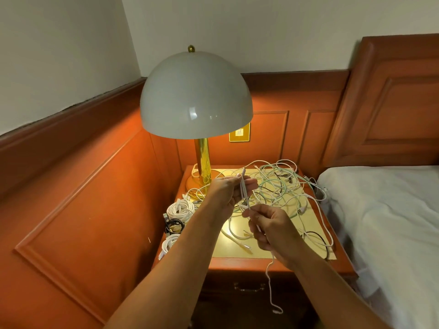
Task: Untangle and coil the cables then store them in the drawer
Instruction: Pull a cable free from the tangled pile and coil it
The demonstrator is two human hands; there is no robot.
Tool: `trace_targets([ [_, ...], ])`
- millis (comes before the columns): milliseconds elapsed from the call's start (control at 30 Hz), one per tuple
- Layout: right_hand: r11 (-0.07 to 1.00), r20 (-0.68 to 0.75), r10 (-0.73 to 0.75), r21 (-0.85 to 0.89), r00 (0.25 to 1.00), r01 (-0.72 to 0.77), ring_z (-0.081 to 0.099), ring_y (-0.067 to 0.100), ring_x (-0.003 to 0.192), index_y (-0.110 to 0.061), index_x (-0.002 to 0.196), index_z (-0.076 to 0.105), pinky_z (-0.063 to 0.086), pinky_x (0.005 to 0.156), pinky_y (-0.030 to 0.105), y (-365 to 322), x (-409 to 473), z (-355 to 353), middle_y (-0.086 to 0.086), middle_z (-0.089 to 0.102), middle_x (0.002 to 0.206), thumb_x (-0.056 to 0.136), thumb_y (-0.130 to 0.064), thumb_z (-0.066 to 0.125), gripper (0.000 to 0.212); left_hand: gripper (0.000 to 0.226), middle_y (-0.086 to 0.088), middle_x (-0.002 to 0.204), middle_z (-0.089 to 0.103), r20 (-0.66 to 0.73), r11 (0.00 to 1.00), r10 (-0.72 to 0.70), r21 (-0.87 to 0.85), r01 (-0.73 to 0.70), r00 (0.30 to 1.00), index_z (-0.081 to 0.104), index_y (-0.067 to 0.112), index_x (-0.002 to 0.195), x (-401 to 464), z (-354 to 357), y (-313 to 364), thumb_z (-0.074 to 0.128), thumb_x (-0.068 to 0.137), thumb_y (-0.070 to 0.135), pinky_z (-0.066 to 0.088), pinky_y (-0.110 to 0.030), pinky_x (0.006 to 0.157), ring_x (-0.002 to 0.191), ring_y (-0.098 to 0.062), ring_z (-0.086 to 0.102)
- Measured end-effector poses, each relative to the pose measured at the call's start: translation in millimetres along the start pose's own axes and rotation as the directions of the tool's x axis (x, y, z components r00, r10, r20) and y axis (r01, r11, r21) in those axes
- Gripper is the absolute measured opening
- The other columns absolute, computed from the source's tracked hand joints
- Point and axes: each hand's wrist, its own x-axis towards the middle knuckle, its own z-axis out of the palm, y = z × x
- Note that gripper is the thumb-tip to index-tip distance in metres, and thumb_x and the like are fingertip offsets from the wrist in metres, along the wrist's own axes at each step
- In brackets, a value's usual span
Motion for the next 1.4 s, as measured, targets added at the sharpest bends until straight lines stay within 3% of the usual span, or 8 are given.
trace_targets([
  [133, 0.996, 0.069, 0.029, 0.084, 0.997, -0.035, 0.026, 0.012, 0.04, -0.004, 0.084, 0.06, 0.018, 0.039, 0.02, 16, -5, 3, 0.007, 0.043, 0.054, 0.099, -0.029, 0.05, 0.031, 0.029, -0.012, 0.084, 0.075, 0.027, 0.999, 0.028, -0.043, -0.027, 0.999, 0.062, -0.01, 0.109, -1, -2, 8, 0.039, 0.102, 0.007, 0.059, -0.025, 0.07, 0.077, -0.021, 0.073],
  [333, 0.961, 0.172, 0.04, 0.262, 0.984, -0.085, 0.034, 0.011, 0.051, -0.001, 0.1, 0.063, 0.029, 0.044, 0.021, 34, -1, 3, 0.006, 0.048, 0.066, 0.1, -0.004, 0.043, 0.021, 0.028, -0.013, 0.083, 0.074, 0.045, 0.998, 0.026, -0.064, -0.023, 0.999, 0.061, -0.012, 0.109, -7, 0, 13, 0.04, 0.102, 0.006, 0.059, -0.025, 0.068, 0.074, -0.021, 0.073],
  [533, 0.989, 0.097, 0.14, 0.026, 0.985, -0.143, 0.025, 0.013, 0.042, -0.009, 0.073, 0.061, 0.019, 0.039, 0.021, 40, 6, -1, 0.004, 0.037, 0.053, 0.096, -0.041, 0.052, 0.04, 0.028, -0.013, 0.084, 0.074, 0.056, 0.996, 0.043, -0.075, -0.039, 0.998, 0.066, -0.007, 0.099, -10, -3, 19, 0.042, 0.101, 0.007, 0.06, -0.025, 0.066, 0.071, -0.02, 0.073],
  [767, 0.974, 0.036, 0.102, -0.205, 0.994, -0.093, 0.04, 0.012, 0.053, 0.005, 0.098, 0.062, 0.034, 0.047, 0.024, 11, 36, -21, 0.008, 0.047, 0.069, 0.103, -0.01, 0.041, 0.026, 0.029, -0.012, 0.083, 0.074, 0.125, 0.994, 0.083, 0.057, -0.091, 0.989, 0.069, -0.003, 0.093, -16, -4, 27, 0.045, 0.101, 0.011, 0.056, -0.02, 0.06, 0.065, -0.016, 0.07],
  [900, 0.841, -0.188, -0.062, -0.539, 0.98, -0.051, 0.031, 0.012, 0.044, 0.0, 0.086, 0.064, 0.026, 0.044, 0.023, -32, 55, -35, 0.002, 0.04, 0.054, 0.096, -0.034, 0.056, 0.036, 0.026, -0.011, 0.08, 0.073, 0.269, 0.983, 0.03, 0.168, -0.078, 0.963, 0.069, -0.003, 0.094, -23, -5, 29, 0.047, 0.099, 0.008, 0.053, -0.022, 0.06, 0.062, -0.017, 0.066],
  [1033, 0.711, -0.126, -0.284, -0.692, 0.95, 0.121, 0.047, 0.016, 0.061, -0.009, 0.081, 0.066, 0.036, 0.055, 0.027, -83, 61, -40, 0.002, 0.056, 0.067, 0.086, -0.024, 0.071, 0.017, 0.025, -0.011, 0.08, 0.072, 0.341, 0.938, -0.03, 0.334, -0.091, 0.94, 0.068, -0.005, 0.094, -24, -5, 25, 0.047, 0.099, 0.007, 0.052, -0.025, 0.061, 0.065, -0.019, 0.065],
  [1233, 0.605, -0.054, -0.366, -0.772, 0.929, 0.194, 0.054, 0.01, 0.069, -0.007, 0.081, 0.072, 0.039, 0.059, 0.025, -120, 42, -23, -0.002, 0.064, 0.073, 0.082, -0.018, 0.076, 0.012, 0.026, -0.011, 0.078, 0.072, 0.206, 0.885, -0.032, 0.461, -0.068, 0.978, 0.066, -0.009, 0.098, -17, -2, 16, 0.047, 0.1, 0.009, 0.054, -0.028, 0.066, 0.069, -0.021, 0.069],
  [1400, 0.533, 0.003, -0.402, -0.812, 0.915, 0.237, 0.058, 0.014, 0.073, -0.005, 0.095, 0.073, 0.045, 0.07, 0.03, -103, 18, -8, 0.004, 0.067, 0.082, 0.096, -0.016, 0.056, 0.02, 0.026, -0.014, 0.082, 0.073, 0.022, 0.967, 0.058, 0.246, -0.062, 0.998, 0.066, -0.007, 0.098, -12, -4, 12, 0.047, 0.1, 0.009, 0.055, -0.026, 0.064, 0.069, -0.02, 0.071],
])
